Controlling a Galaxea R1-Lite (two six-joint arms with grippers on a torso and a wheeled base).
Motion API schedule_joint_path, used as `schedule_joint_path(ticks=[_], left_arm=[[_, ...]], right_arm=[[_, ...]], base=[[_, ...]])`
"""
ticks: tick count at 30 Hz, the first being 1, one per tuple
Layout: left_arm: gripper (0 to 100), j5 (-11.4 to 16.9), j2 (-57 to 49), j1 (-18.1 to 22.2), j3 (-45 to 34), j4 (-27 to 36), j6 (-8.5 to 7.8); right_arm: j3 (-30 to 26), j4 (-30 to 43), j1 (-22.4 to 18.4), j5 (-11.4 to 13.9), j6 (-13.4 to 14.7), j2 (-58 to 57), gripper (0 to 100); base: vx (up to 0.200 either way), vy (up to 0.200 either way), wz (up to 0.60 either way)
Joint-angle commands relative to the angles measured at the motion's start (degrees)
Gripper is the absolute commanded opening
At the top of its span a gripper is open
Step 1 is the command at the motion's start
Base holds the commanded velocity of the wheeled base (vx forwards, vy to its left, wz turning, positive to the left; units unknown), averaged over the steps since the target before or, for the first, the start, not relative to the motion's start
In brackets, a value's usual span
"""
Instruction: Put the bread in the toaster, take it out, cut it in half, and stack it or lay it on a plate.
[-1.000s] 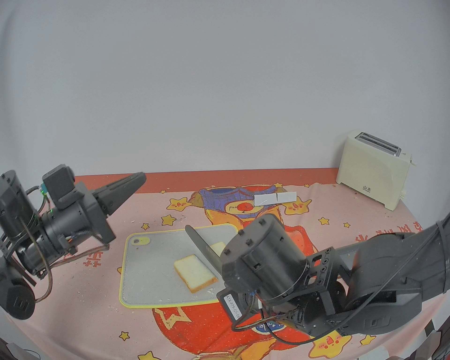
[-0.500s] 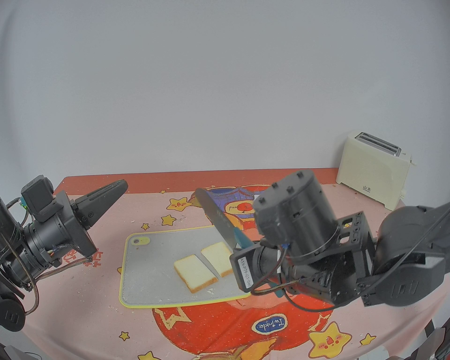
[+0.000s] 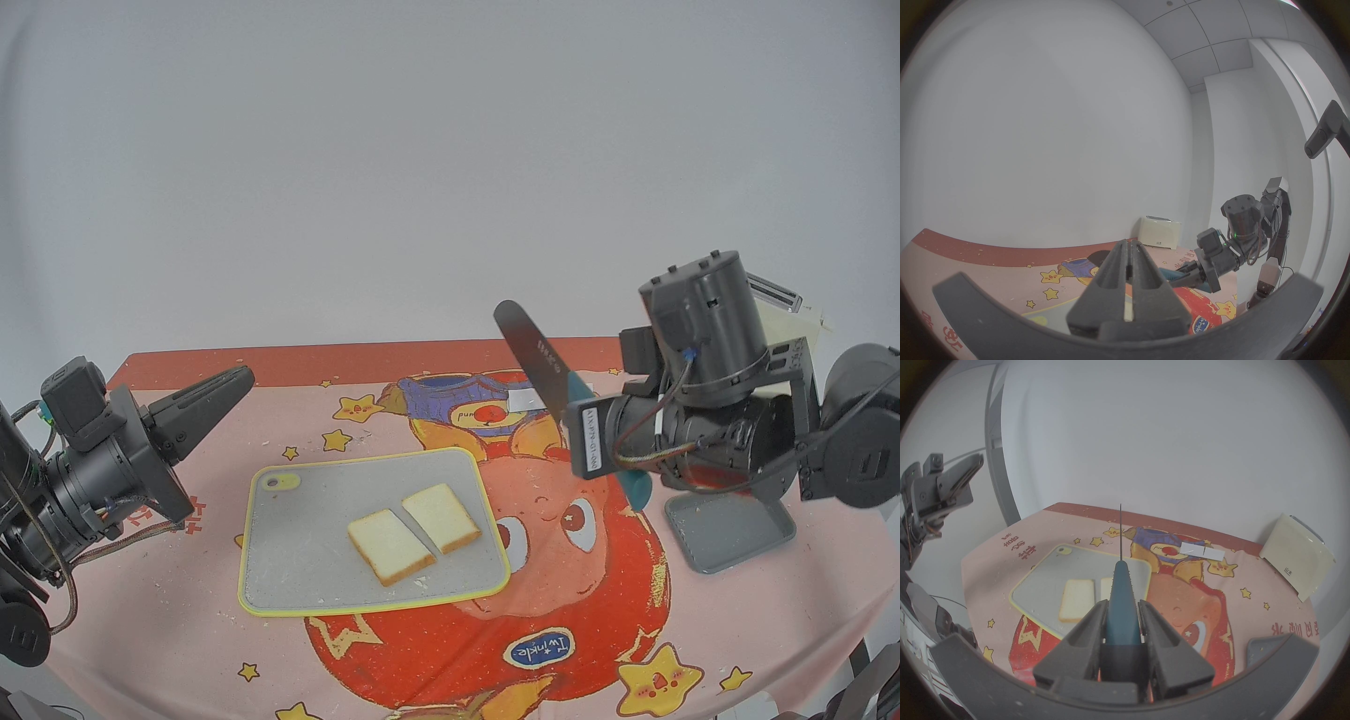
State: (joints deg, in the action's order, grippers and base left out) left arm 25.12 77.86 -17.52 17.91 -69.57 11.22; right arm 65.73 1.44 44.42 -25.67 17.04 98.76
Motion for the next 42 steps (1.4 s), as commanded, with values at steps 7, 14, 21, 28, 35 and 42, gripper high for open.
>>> schedule_joint_path(ticks=[7, 14, 21, 28, 35, 42], left_arm=[[0, 0.01, 0.01, -0.15, -0.24, -0.04, -0.14], [0, 0.01, 0.10, -0.24, -0.42, -0.04, -0.14], [0, 0.10, 0.10, -0.24, -0.68, -0.04, -0.14], [0, 0.10, 0.10, -0.24, -0.86, -0.04, -0.23], [0, 0.10, 0.10, -0.24, -1.21, -0.04, -0.23], [0, 0.10, 0.10, -0.24, -1.21, -0.04, -0.23]], right_arm=[[-0.08, -0.12, -5.75, 0.27, -0.34, 4.52, 0], [0.10, -4.08, -7.33, 0.36, -0.26, 8.91, 0], [0.01, -5.92, -7.33, 0.45, -0.26, 9.61, 0], [-0.08, -6.01, -7.33, 0.36, -0.08, 11.63, 0], [-0.08, -6.01, -7.16, 0.36, 0.10, 11.81, 0], [-0.08, -6.01, -7.33, 0.36, 0.18, 11.90, 0]], base=[[0.000, 0.000, 0.00], [0.000, 0.000, 0.00], [0.000, 0.000, 0.00], [0.000, 0.000, 0.00], [0.000, 0.000, 0.00], [0.000, 0.000, 0.00]])
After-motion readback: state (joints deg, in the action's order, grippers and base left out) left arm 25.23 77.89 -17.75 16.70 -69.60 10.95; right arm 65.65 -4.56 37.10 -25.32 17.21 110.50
